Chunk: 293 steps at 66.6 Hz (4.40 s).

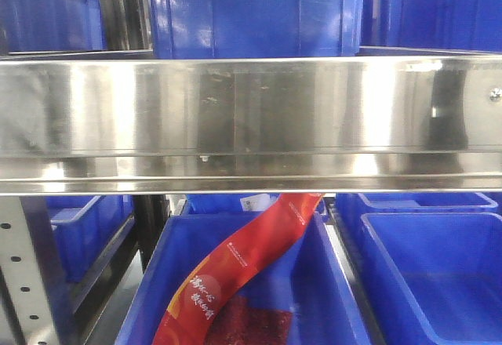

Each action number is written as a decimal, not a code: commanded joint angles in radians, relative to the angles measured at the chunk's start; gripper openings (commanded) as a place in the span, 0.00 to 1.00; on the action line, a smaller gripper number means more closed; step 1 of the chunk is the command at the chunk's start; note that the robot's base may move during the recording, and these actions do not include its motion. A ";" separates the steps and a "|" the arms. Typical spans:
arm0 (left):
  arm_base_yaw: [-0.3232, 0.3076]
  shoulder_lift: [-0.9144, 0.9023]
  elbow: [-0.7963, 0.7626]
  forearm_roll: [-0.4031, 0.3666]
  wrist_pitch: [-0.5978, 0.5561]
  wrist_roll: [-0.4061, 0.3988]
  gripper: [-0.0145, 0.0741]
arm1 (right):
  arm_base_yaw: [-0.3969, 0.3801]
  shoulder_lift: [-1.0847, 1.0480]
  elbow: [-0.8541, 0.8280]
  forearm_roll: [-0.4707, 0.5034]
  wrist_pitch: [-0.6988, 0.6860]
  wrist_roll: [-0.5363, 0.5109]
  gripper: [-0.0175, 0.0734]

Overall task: Move two blue bins to right shelf middle
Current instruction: 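Raise the held light-blue bin with both grippers above the upper shelf, then lower the bin onto the upper shelf rollers and open both grippers, then pull both open grippers back from the placed bin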

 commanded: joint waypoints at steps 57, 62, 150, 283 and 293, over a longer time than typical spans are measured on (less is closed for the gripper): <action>-0.005 0.129 0.128 0.037 -0.180 0.017 0.83 | 0.001 0.080 0.205 0.004 -0.247 -0.003 0.75; -0.005 0.127 0.126 0.037 -0.174 0.017 0.82 | 0.001 0.078 0.203 0.004 -0.247 -0.003 0.82; 0.072 -1.102 1.177 0.011 -0.710 0.017 0.04 | -0.001 -0.879 1.061 -0.063 -0.547 -0.023 0.02; 0.349 -1.576 1.862 -0.115 -1.168 0.230 0.04 | -0.001 -1.307 1.249 -0.060 -0.623 -0.120 0.02; 0.349 -1.576 1.862 -0.115 -1.180 0.230 0.04 | -0.001 -1.307 1.249 -0.060 -0.623 -0.120 0.02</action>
